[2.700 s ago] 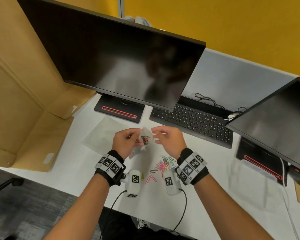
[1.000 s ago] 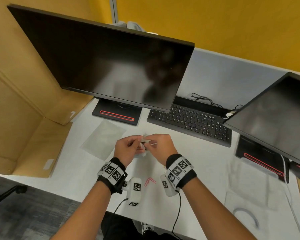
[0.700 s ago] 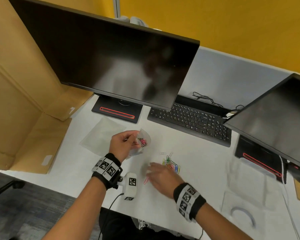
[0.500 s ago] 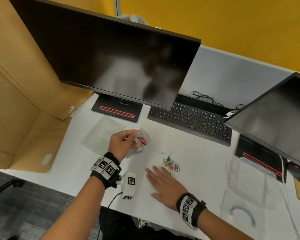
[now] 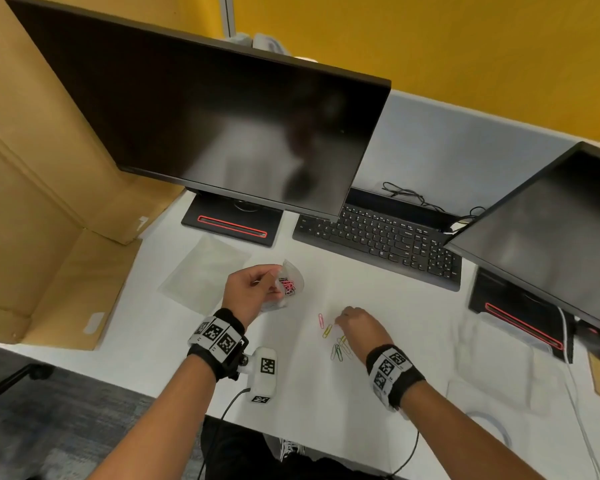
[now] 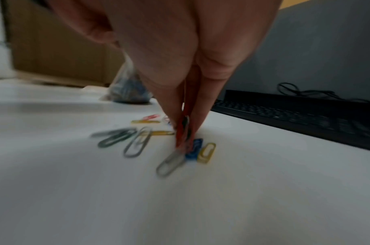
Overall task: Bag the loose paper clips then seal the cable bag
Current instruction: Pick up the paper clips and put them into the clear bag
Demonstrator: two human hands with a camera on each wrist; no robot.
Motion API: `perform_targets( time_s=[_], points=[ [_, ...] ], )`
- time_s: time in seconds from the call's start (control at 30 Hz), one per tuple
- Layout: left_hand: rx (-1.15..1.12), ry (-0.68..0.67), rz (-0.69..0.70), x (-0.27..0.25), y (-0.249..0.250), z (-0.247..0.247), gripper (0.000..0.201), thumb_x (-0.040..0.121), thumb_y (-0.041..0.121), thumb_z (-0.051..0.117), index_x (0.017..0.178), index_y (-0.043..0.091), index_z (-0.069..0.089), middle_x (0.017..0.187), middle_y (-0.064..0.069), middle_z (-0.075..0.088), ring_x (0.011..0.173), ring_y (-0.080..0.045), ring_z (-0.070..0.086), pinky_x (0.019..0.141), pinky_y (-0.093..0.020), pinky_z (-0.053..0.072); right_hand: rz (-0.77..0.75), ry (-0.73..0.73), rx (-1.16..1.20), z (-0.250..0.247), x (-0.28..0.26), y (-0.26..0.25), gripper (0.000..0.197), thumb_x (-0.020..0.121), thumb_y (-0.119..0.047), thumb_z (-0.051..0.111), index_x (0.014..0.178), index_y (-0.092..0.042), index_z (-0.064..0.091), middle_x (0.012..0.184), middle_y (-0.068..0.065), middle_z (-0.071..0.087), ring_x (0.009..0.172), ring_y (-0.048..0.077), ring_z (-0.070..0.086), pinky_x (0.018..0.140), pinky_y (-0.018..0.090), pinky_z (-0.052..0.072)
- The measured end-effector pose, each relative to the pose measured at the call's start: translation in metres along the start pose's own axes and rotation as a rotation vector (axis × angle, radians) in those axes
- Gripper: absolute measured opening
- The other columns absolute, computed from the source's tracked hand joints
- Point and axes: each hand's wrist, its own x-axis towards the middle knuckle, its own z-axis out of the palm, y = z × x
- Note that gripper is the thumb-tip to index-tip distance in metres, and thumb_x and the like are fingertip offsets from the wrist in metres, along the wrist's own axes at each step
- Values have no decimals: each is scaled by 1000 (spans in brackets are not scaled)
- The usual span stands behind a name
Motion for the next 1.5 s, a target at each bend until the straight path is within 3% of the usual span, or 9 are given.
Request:
perform_targets(
  time_s=[0.2,0.4,0.5,0.63,0.77,0.9,0.97,1.27,1.5],
  points=[
    [47,3,-4,2,-5,7,15,92,7,65,103,2,74,78,-10,67,66,-15,66,72,-32,62,461,270,849,-44,2,12,5,79,-5,75,82,-7,78,77,6,74,69,17,68,69,16,54],
    [88,-13,-18,2,-12,20,14,93,4,62,102,-1,73,75,-10,65,67,-19,62,67,-32,62,367,219,1512,-81,20,-46,18,78,-1,74,95,4,73,87,20,72,77,25,69,75,30,58],
    [99,-8,-21,-1,-11,25,13,94,3,61,97,3,74,75,-10,66,66,-17,63,67,-32,62,310,230,1299,-74,34,-69,9,83,-22,73,87,-16,78,85,4,76,84,20,71,82,35,58],
    [70,16,-41,-4,-6,28,13,93,3,62,99,-2,72,73,-12,64,65,-16,64,65,-28,61,139,269,952,-87,20,-68,17,89,-34,62,92,-27,77,85,-16,74,81,-4,67,77,13,51],
    [-18,48,-51,-5,-3,28,9,91,1,64,92,-2,73,64,-9,60,61,-17,64,60,-25,60,320,316,841,-75,-14,-18,16,84,-23,69,99,-26,74,95,-9,73,88,9,69,84,35,57],
    [-49,37,-51,-9,-2,20,9,90,0,65,90,1,73,71,-13,60,67,-20,62,61,-25,60,525,-138,442,-25,-54,18,87,70,-38,80,144,-16,38,137,9,39,127,26,45,109,34,38],
    [-62,21,-62,-12,-2,19,9,90,-1,65,89,2,73,69,-11,61,67,-21,60,61,-24,60,477,-80,501,0,-59,13,98,66,-36,83,147,-14,32,134,7,31,125,24,42,108,32,38],
    [-44,-37,-80,-12,-7,9,12,91,3,65,85,9,75,68,-11,58,67,-21,62,63,-26,61,202,33,41,5,-23,-23,49,94,-14,48,142,-21,41,150,6,27,127,27,36,108,31,33],
    [3,-107,-87,-20,-11,2,13,92,3,65,87,10,74,66,-8,60,66,-19,61,65,-29,62,258,-40,-112,-1,-10,-41,35,91,7,43,116,-7,62,120,11,54,108,25,55,88,30,49]
  ],
)
